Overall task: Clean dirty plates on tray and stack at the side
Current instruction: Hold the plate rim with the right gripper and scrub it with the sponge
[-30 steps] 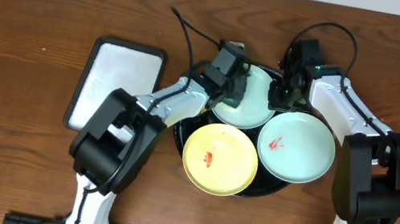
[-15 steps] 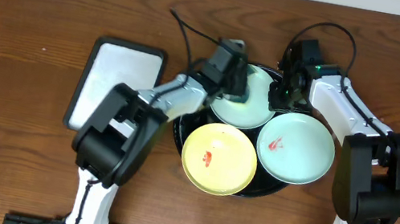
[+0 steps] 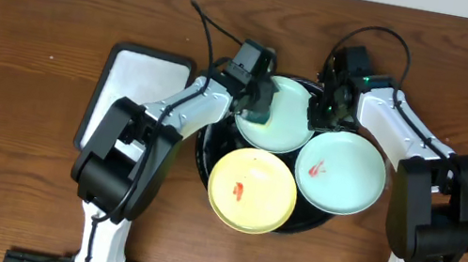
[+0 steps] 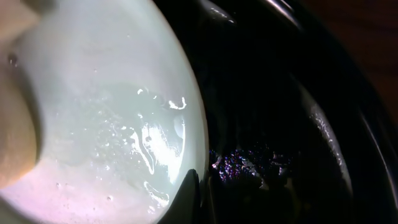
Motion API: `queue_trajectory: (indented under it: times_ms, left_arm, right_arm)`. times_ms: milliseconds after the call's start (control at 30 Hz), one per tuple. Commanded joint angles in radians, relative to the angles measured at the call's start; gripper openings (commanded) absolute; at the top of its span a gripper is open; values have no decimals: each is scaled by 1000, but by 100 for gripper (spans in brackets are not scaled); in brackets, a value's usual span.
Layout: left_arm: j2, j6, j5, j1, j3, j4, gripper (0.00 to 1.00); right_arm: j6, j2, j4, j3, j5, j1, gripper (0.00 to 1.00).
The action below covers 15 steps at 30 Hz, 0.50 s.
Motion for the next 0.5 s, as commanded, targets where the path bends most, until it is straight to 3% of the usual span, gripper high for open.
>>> queue_trajectory:
  times_ms: [0,100,200,333,467]
  left_arm:
    - [23,75,-147,-8,-26,-100,7]
    - [14,74,-136,-8,-26,-142,8]
    - [16,34,-26,-8,-26,-138,7]
    - [39,-93,169,-9,-26,-68,7]
    - [69,-208,214,-26,-26,27,8]
  right_arm:
    - [-30,10,-29,-13,30,5,1]
    - [-30,10,-35,-13,30,5,1]
    - [-21,10,-34,-13,30,5,1]
    - [-3,10,-31,-13,30,5,1]
    - [-18,10,-31,-13,29,10,1]
